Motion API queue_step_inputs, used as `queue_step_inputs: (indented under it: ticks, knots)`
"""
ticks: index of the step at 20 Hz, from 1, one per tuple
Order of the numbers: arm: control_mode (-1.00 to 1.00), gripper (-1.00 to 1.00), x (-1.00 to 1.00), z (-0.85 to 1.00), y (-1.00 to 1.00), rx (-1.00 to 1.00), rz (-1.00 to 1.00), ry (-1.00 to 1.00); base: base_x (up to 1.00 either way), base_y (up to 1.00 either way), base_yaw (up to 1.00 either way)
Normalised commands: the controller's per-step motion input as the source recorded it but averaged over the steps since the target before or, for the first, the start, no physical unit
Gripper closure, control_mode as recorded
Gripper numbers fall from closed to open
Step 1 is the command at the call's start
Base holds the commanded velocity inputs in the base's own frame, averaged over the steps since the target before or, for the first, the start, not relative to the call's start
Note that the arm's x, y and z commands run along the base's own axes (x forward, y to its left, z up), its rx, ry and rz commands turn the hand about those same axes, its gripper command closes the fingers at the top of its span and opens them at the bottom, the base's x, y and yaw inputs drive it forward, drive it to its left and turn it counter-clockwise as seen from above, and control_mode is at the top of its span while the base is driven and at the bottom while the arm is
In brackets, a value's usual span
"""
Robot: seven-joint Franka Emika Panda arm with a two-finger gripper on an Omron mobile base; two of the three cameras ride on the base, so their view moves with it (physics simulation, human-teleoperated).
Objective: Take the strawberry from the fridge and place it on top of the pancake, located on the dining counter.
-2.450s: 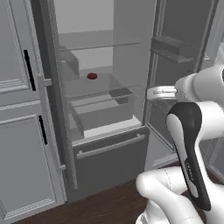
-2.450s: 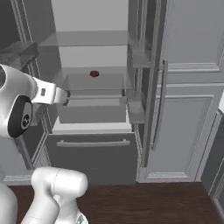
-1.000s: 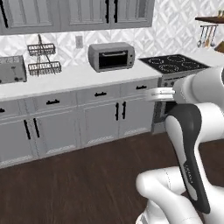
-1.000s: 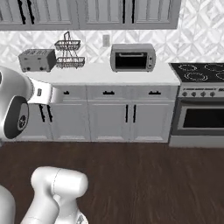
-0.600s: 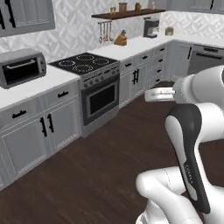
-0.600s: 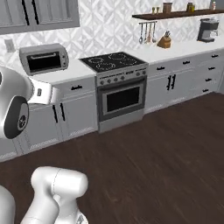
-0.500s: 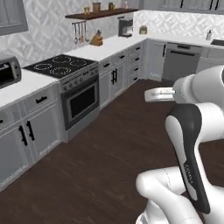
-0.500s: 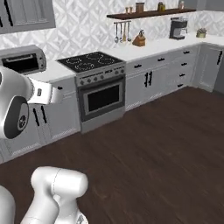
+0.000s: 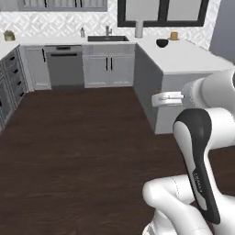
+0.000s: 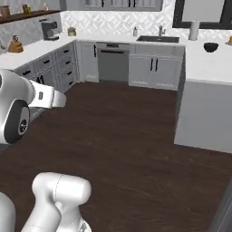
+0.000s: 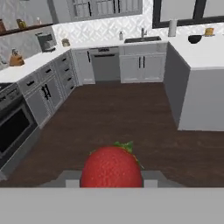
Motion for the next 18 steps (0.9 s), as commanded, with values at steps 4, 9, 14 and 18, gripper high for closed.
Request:
queue_step_inputs:
  ticks: [4, 9, 14, 18]
  knots:
    - [1.0, 1.0, 0.0, 0.0, 0.0, 0.0, 0.0, 0.0, 0.29, 0.07, -0.92]
    - [1.0, 1.0, 0.0, 0.0, 0.0, 0.0, 0.0, 0.0, 0.9, 0.52, -0.74]
    - [1.0, 1.0, 0.0, 0.0, 0.0, 0.0, 0.0, 0.0, 1.0, 0.79, -0.54]
    - [1.0, 1.0, 0.0, 0.0, 0.0, 0.0, 0.0, 0.0, 1.0, 0.58, -0.45]
